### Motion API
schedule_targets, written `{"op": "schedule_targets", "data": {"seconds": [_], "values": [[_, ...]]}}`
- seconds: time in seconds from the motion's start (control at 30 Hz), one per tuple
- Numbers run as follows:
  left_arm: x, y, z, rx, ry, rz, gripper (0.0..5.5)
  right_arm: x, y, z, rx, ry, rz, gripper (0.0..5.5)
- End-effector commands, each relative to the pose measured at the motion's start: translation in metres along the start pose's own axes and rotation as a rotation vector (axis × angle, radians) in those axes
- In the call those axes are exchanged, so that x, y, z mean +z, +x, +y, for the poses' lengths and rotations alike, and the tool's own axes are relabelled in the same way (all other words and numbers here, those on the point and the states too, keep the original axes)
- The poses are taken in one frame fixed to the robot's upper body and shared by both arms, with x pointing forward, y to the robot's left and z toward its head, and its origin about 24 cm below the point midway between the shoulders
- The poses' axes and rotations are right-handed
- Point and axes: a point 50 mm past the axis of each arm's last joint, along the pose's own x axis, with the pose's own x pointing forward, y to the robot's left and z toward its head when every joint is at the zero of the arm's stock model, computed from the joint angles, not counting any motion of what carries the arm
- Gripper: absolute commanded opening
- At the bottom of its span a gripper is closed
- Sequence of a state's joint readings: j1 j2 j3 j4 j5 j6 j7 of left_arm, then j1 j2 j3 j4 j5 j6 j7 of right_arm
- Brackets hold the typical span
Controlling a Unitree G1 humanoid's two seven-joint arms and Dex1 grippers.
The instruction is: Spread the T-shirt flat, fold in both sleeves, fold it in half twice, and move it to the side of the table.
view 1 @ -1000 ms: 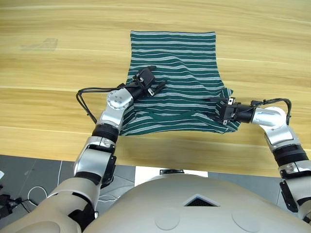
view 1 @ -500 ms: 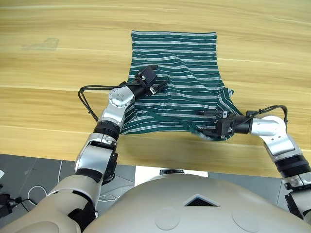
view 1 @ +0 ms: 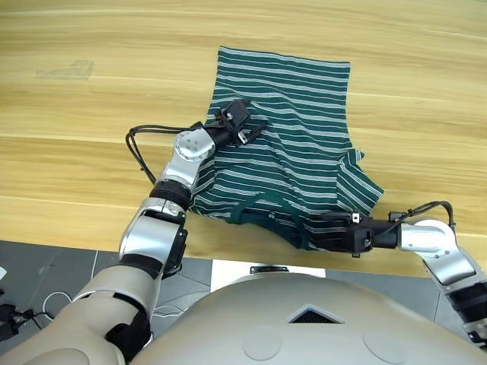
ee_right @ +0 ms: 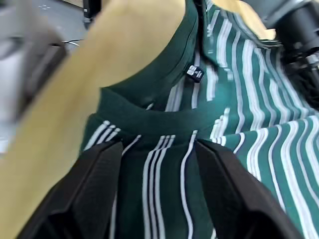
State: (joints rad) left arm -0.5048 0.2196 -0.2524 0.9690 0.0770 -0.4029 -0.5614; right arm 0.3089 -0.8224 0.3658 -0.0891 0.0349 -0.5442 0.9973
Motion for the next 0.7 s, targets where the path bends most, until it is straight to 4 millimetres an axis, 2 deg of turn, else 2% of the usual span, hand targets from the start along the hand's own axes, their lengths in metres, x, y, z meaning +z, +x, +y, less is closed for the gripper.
{"op": "schedule_targets", "data": {"seconds": [0.03, 0.07, 0.1, 0.17, 0.23, 0.33, 0.4, 0.53, 0.63, 0.7], "values": [[-0.026, -0.01, -0.004, -0.019, -0.014, 0.14, 3.37, -0.008, -0.019, -0.024, -0.035, -0.064, 0.091, 2.66], [-0.027, -0.013, 0.0, -0.011, -0.01, 0.139, 3.37, -0.005, -0.027, -0.041, -0.109, -0.095, 0.092, 2.66], [-0.026, -0.015, 0.006, 0.005, -0.014, 0.127, 3.37, 0.006, -0.037, -0.063, -0.221, -0.132, 0.044, 2.66], [-0.023, -0.018, 0.012, 0.02, -0.029, 0.098, 3.37, 0.025, -0.047, -0.09, -0.364, -0.164, -0.067, 2.66], [-0.021, -0.018, 0.011, 0.017, -0.037, 0.068, 3.37, 0.033, -0.044, -0.103, -0.431, -0.178, -0.14, 2.66], [-0.024, -0.022, 0.002, -0.002, -0.047, 0.033, 3.37, 0.04, -0.024, -0.114, -0.486, -0.154, -0.238, 2.66], [-0.025, -0.027, -0.004, -0.014, -0.046, -0.001, 3.37, 0.034, -0.004, -0.114, -0.495, -0.105, -0.239, 2.66], [-0.003, -0.044, -0.012, -0.012, -0.067, -0.214, 3.37, 0.005, 0.038, -0.12, -0.595, -0.031, -0.109, 2.66], [0.006, -0.063, -0.021, -0.003, -0.06, -0.293, 3.37, -0.011, 0.059, -0.127, -0.657, 0.021, -0.038, 2.66], [0.009, -0.075, -0.019, 0.047, -0.061, -0.315, 3.37, -0.02, 0.064, -0.136, -0.711, 0.049, 0.01, 2.66]]}}
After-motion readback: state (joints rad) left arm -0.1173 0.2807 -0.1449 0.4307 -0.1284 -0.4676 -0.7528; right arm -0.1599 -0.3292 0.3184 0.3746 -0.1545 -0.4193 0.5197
